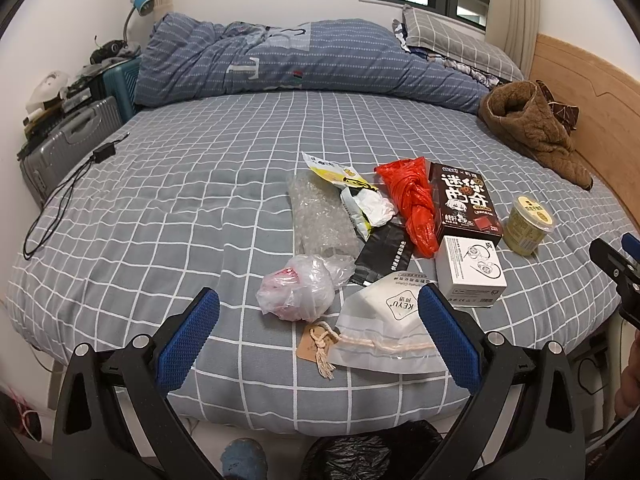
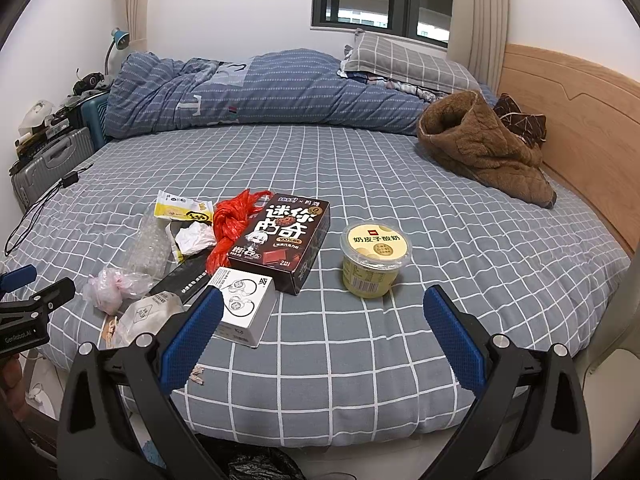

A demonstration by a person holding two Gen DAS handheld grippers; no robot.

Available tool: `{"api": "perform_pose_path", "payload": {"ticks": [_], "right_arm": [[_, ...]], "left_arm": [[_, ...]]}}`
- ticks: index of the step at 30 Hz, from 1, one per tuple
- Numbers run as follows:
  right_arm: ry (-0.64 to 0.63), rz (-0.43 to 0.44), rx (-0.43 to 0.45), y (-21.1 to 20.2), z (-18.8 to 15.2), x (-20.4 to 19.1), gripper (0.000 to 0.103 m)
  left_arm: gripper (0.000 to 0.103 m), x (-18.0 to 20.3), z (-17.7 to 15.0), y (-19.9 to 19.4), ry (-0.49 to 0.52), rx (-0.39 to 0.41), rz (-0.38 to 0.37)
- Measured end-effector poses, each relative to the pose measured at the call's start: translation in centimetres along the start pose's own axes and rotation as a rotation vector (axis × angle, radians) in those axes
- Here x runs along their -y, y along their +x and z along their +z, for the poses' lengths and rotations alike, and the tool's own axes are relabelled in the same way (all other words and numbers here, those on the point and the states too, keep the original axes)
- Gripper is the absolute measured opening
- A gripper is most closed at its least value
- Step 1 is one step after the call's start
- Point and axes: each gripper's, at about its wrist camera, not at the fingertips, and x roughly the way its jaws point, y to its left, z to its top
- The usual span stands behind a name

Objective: Collect trash

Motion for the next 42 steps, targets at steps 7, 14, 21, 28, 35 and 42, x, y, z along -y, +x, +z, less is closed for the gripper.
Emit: {"api": "perform_pose_path", "payload": {"ticks": [7,14,21,28,35,42], "right_arm": [[0.0,0.0,0.002,-0.03,0.07,0.02,0.096],[0.0,0.001,0.004,-0.06,0.1,0.03,0.096],[0.001,0.0,0.004,-0.06,0.09,0.04,0.096],[-0.001,-0.001,0.006,-0.05,0.1,0.01,0.096],[-0.001,-0.001,0.006,-0.08,0.11,0.04,0.096],[-0.002,-0.002,0.005,-0.04,0.17,0.04,0.096]], "left_arm": [[0.097,0.01,0.02,0.0,0.0,-0.001,0.0],[0.097,-0.05,0.01,-0.31,-0.007,0.009,-0.016],[0.097,0.14,-0.03,-0.55,-0.003,0.013,-0.014],[0.097,0.29,0.04,-0.52,0.002,0.01,-0.007],[0.097,0.26,0.03,-0.47,0.008,0.008,0.001],[0.097,0.25,-0.01,-0.41,0.01,0.008,0.004]]}}
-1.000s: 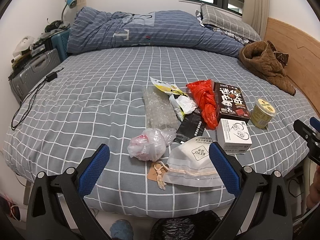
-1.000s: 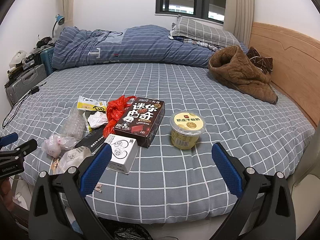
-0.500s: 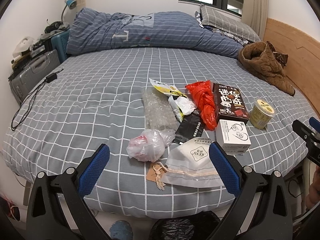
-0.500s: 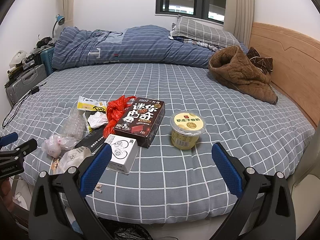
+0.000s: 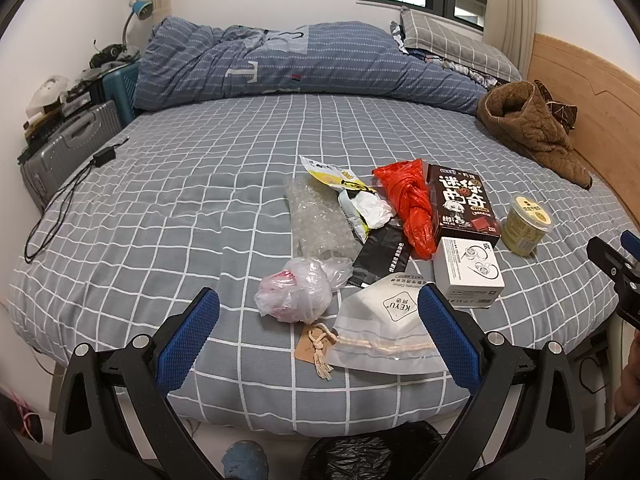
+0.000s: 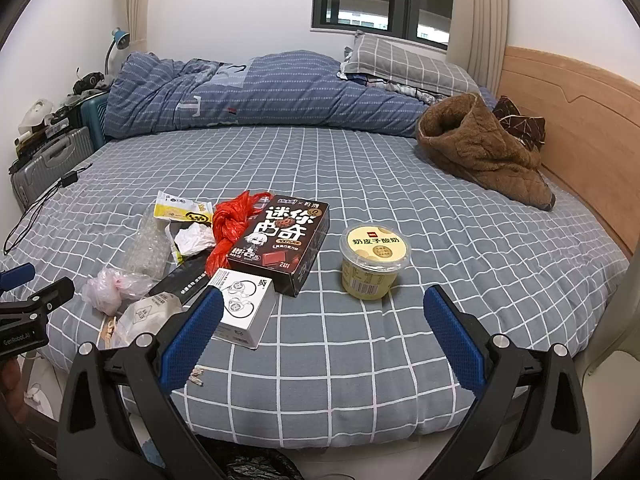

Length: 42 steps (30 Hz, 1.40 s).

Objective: Collect trash

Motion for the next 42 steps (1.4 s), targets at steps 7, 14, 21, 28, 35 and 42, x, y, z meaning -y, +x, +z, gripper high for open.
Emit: {"api": "perform_pose_path", "payload": {"ticks": [7,14,21,28,35,42], "right_arm": [[0.0,-0.002,0.0,0.0,0.1,0.0,0.096],[0.0,0.0,0.002,0.1,0.1,0.0,0.096],[-0.013,-0.009,-0.004,1.4,0.6,0.1,0.096],[-0.014,-0.045,-0.042,5.6,1.5,1.4,0.096],[-0.005,-0.076,-0.075,10.3,2.5,3.0,0.096],[-0.017,-0.088,-0.086,13.4,3.3,3.5,0.096]], "left_arm": [[0.097,0.1,0.0,0.0,0.004,0.003,-0.002],[0.097,0.3,0.1,-0.4,0.007,0.017,-0.003],[0.097,-0.3,0.0,1.1,0.011,-0.008,0.019],[0.097,-1.4,-0.2,4.5,0.007,-0.083,0.017],[0.097,-0.6,-0.4,6.7,0.019,-0.134,-0.008],[0.095,-1.6,0.2,9.1,-0.013,-0.161,0.035]]}}
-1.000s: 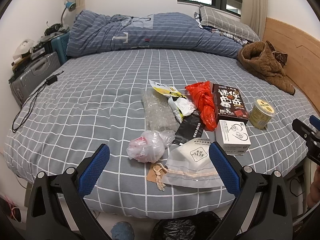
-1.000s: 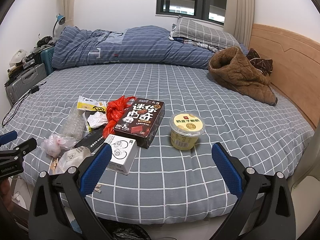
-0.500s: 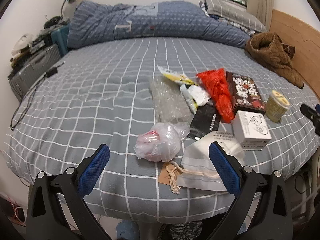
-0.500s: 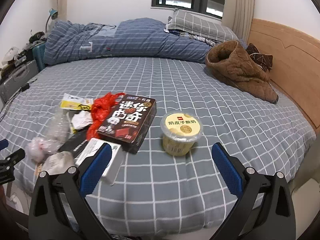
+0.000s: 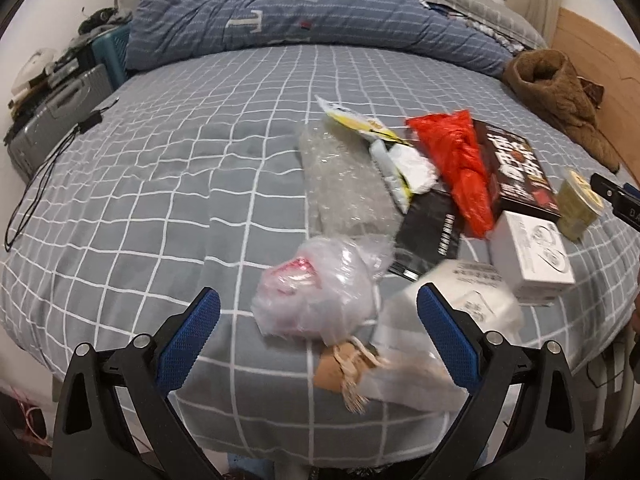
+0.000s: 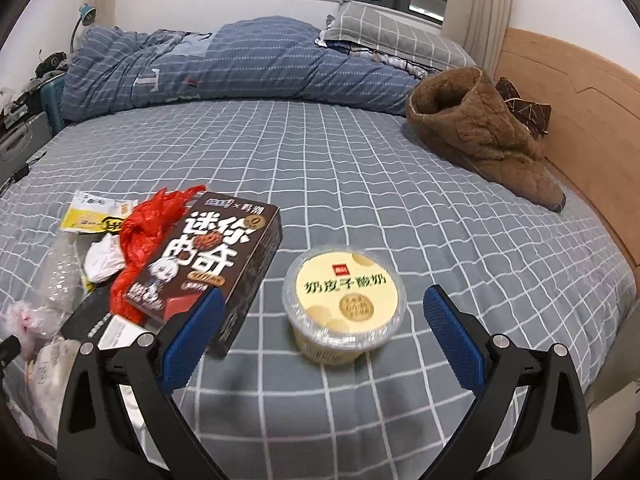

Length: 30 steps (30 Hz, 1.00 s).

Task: Collect trash
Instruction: 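Grasp the yogurt cup with the right tool while the left tool grasps the clear plastic bag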

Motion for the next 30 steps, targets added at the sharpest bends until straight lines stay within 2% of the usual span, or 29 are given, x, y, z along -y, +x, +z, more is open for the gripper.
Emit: {"api": "perform_pose_path", "payload": {"ticks": [2,8,12,19,26,27,30], "right_arm": [[0.005,-0.002,-0.007,0.7,0.2,0.2,0.096],[0.016,-0.011,-0.036,2.9,0.4,1.1,0.092],[0.033,0.007,-0.068,4.2,0.0,1.4,0.087],[0.038,0.002,-0.076,4.7,-0.4,1.5,0.084],[0.018,-0.012,-0.061,4.5,-0.5,1.2,0.082],[0.015,0.004,-0.059,4.4,-0.5,1.1,0.044],[0.009,-0.02,-0.059,4.0,-0.2,1.0,0.043]], "left_arm": [[0.092,-0.2,0.2,0.8,-0.007,-0.01,0.019],[0.084,-0.2,0.2,2.3,-0.017,-0.039,0.013],[0.065,-0.2,0.0,2.9,-0.029,-0.058,-0.013],[0.063,0.0,-0.2,2.8,-0.023,-0.045,-0.035],[0.062,-0.1,-0.1,2.2,-0.02,-0.023,-0.02],[0.062,-0.1,-0.1,2.0,-0.02,-0.018,-0.017],[0.062,-0.2,0.1,1.5,-0.022,-0.005,-0.015]]}}
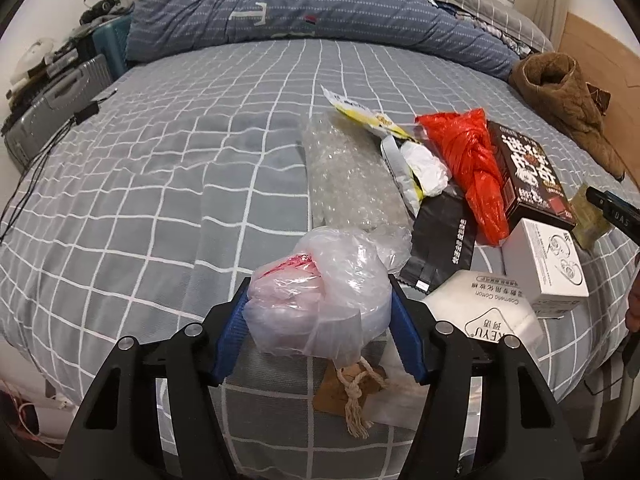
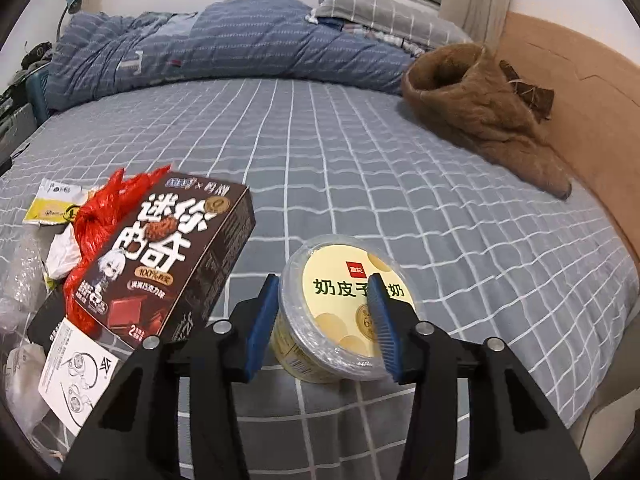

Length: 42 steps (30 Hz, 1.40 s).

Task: Collect trash
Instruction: 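Grasp the yogurt cup with the right tool while the left tool grasps the clear plastic bag, then lift the yogurt cup and plastic bag and carry both toward the black bin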

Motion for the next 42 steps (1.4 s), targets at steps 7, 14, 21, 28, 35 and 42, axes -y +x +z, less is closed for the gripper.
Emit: {"api": "perform_pose_path", "payload": {"ticks": [7,14,21,28,35,42], "right_arm": [[0.009,-0.039,0.039,-1.2,0.3,0.7,0.084],[0.11,-0.011,-0.006,0.1,0.5,3.2,0.088],[0.066,0.021,-0.003,0.7,0.2,1.5,0.094],[0.03,0.011,-0.024,1.4,-0.1,0.5,0.094],[0.033,-0.005,-0.022,1.8,-0.6,0.5,0.084],[0.018,-0.024,0.02,0.1,-0.2,0.1,0.084]], "left_arm": [[0.062,-0.1,0.0,-0.4,0.003,0.01,0.008],[0.062,-0.2,0.0,-0.3,-0.002,0.01,0.004],[0.062,0.1,-0.1,-0.2,0.002,0.009,-0.001],[0.062,0.0,0.1,-0.2,-0.005,0.009,-0.011],[0.062,0.0,0.0,-0.3,-0.001,0.013,-0.017],[0.062,0.0,0.2,-1.1,0.003,0.028,-0.028]]}}
